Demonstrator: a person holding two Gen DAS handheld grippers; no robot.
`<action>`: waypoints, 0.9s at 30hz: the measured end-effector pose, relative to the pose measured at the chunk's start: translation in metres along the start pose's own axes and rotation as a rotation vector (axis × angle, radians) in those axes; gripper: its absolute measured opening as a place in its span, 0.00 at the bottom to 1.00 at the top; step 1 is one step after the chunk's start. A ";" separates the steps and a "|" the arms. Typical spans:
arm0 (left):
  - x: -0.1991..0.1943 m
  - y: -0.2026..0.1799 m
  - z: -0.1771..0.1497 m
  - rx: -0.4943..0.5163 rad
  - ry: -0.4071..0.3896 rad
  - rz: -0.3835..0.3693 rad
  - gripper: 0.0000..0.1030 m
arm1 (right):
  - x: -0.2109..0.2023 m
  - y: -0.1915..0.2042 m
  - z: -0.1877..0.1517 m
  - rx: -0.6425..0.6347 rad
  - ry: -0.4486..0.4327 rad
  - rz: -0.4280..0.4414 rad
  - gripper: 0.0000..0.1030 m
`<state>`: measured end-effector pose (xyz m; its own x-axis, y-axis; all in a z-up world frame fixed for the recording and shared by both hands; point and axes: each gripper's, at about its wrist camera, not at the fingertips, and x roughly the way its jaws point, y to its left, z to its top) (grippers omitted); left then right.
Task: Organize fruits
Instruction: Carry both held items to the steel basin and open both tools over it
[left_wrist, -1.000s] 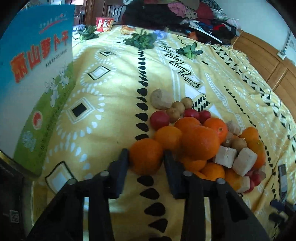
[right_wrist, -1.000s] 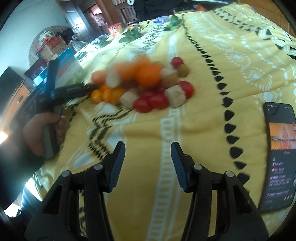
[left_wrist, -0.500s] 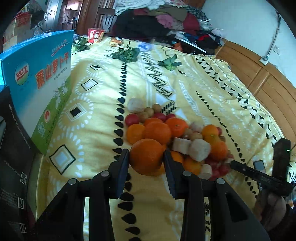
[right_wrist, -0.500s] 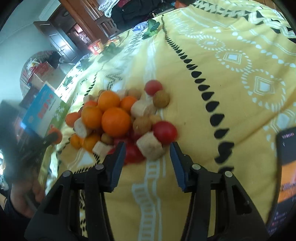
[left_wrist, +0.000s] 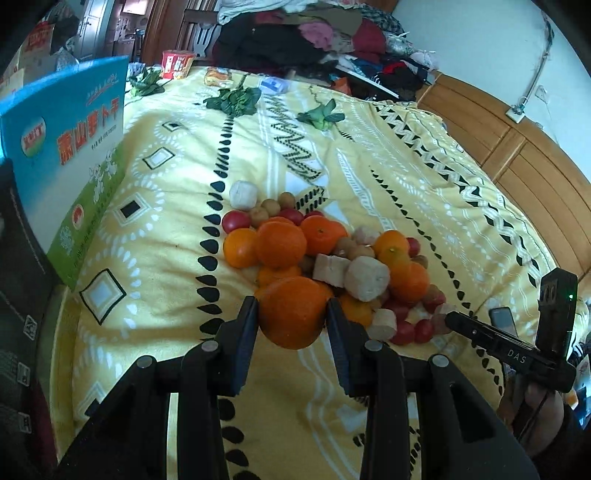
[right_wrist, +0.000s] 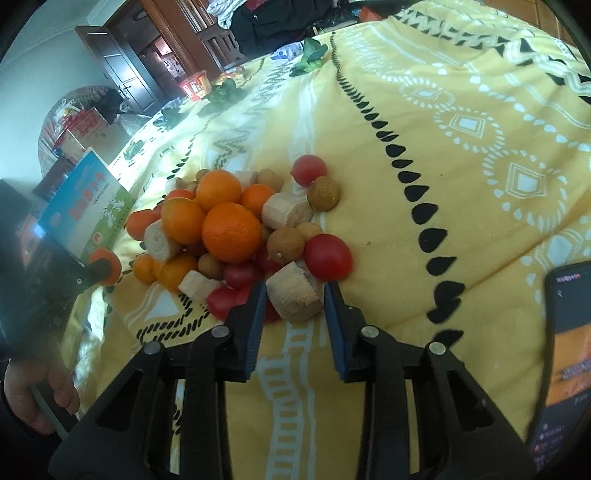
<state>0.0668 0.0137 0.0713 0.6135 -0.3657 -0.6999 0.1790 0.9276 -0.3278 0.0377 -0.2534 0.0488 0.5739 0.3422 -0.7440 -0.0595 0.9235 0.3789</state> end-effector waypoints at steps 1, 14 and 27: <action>-0.004 -0.001 0.000 0.002 -0.004 -0.003 0.37 | -0.006 0.000 -0.001 0.003 -0.008 0.003 0.31; -0.086 -0.013 0.001 0.050 -0.108 -0.028 0.37 | -0.070 0.045 -0.001 -0.060 -0.119 0.064 0.31; -0.221 0.065 0.000 -0.063 -0.298 0.100 0.37 | -0.099 0.186 0.017 -0.272 -0.178 0.269 0.31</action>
<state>-0.0576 0.1553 0.2045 0.8254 -0.2261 -0.5174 0.0644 0.9480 -0.3115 -0.0162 -0.1190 0.2027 0.6394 0.5640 -0.5226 -0.4259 0.8257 0.3700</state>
